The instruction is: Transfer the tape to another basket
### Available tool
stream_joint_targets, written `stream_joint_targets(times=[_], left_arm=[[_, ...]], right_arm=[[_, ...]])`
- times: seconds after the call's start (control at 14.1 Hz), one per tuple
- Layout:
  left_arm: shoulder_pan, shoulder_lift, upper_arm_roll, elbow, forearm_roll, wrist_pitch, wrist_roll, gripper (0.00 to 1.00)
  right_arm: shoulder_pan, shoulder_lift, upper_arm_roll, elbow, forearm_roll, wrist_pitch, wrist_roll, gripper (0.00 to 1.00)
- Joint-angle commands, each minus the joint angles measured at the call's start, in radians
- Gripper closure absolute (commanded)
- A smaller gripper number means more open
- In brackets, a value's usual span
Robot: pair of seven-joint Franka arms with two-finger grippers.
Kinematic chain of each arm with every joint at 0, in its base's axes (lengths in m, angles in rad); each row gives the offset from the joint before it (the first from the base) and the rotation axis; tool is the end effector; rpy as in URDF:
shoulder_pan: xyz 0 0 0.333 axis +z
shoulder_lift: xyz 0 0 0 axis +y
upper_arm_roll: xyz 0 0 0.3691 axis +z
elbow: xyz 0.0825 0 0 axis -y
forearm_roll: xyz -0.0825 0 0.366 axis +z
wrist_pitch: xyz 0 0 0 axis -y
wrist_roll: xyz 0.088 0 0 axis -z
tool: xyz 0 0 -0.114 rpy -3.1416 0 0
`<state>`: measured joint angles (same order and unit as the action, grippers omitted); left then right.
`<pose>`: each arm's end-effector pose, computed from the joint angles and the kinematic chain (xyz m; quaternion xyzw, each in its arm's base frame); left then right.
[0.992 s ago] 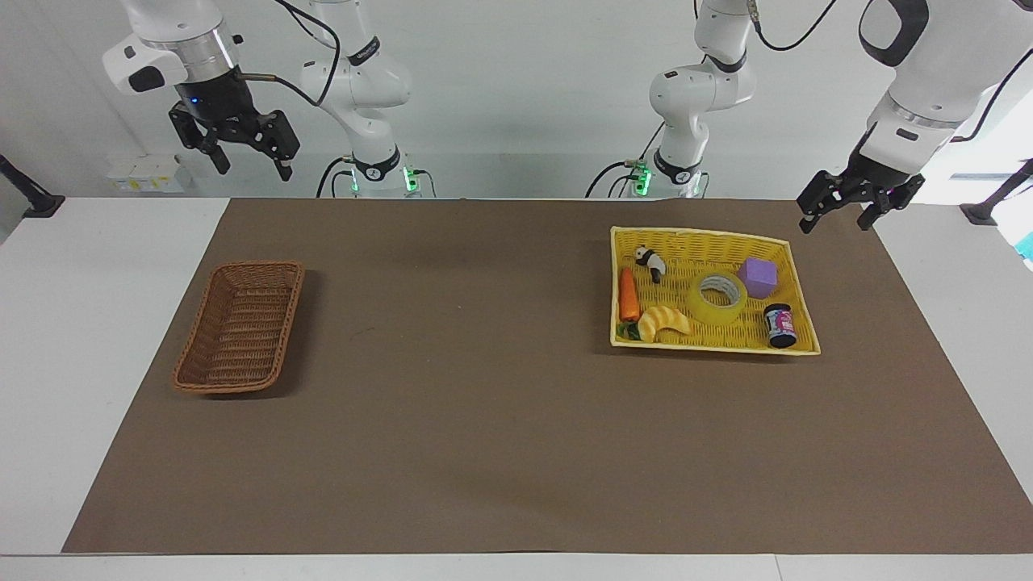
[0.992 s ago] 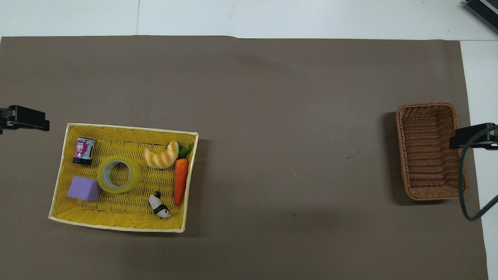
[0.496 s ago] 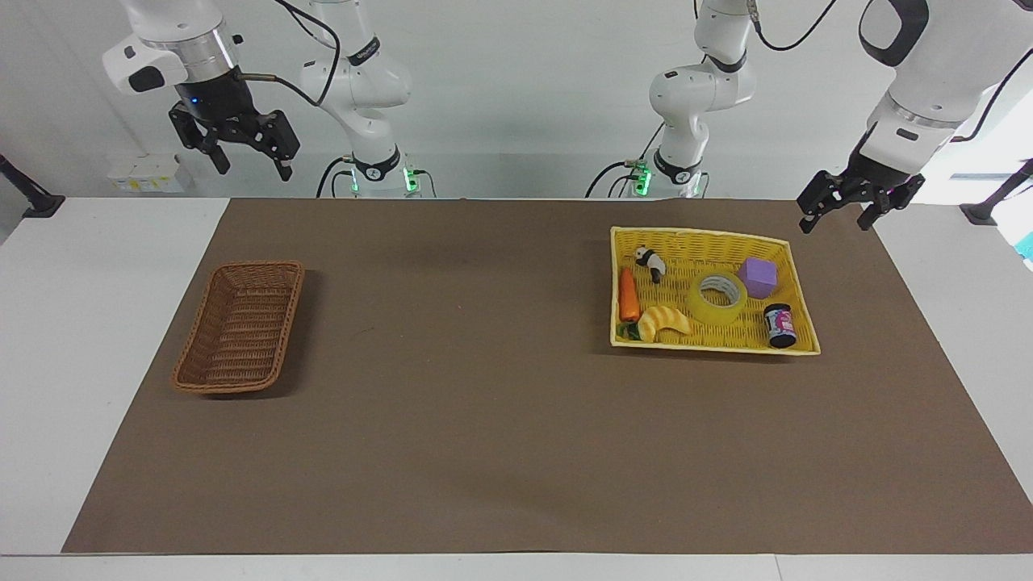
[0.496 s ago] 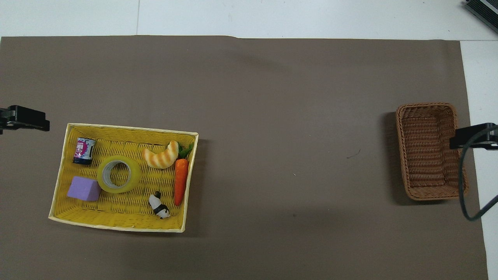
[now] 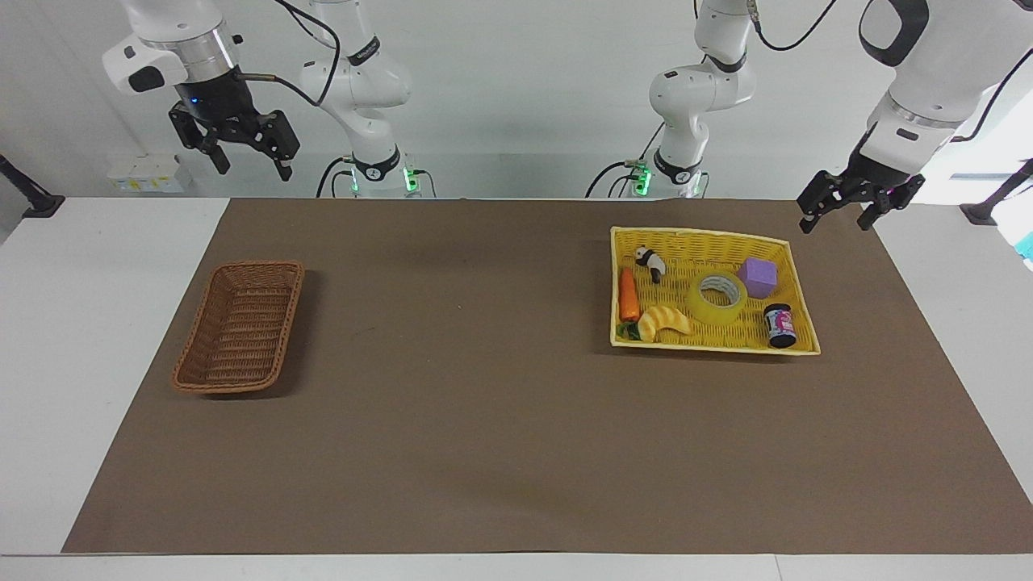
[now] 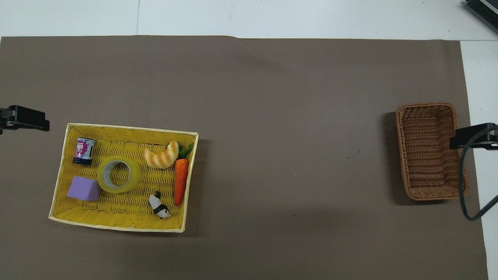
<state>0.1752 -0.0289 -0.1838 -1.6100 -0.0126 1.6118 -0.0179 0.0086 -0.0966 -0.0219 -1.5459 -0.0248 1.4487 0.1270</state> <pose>0.5302 -0.0077 0.6715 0.9999 0.0048 0.0151 0.0039 0.4877 -0.0103 0.7206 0.9974 -0.0715 0.0003 0.0113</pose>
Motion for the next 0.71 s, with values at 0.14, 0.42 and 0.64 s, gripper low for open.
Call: stream_joint_targets(times=[0.14,0.42,0.64], left_arm=[[0.003,-0.013,0.003,-0.007,-0.004,0.002,-0.002,0.00],[0.003,-0.013,0.003,-0.007,-0.004,0.002,-0.005,0.00],[0.009,-0.013,0.003,-0.007,-0.004,0.002,0.003,0.00]], right_arm=[[-0.009,-0.020,0.002,-0.020,0.009,-0.013,0.010,0.00],[-0.009,-0.020,0.002,-0.020,0.009,-0.011,0.010,0.00],[-0.009,-0.022,0.002,-0.020,0.009,-0.014,0.010,0.00]])
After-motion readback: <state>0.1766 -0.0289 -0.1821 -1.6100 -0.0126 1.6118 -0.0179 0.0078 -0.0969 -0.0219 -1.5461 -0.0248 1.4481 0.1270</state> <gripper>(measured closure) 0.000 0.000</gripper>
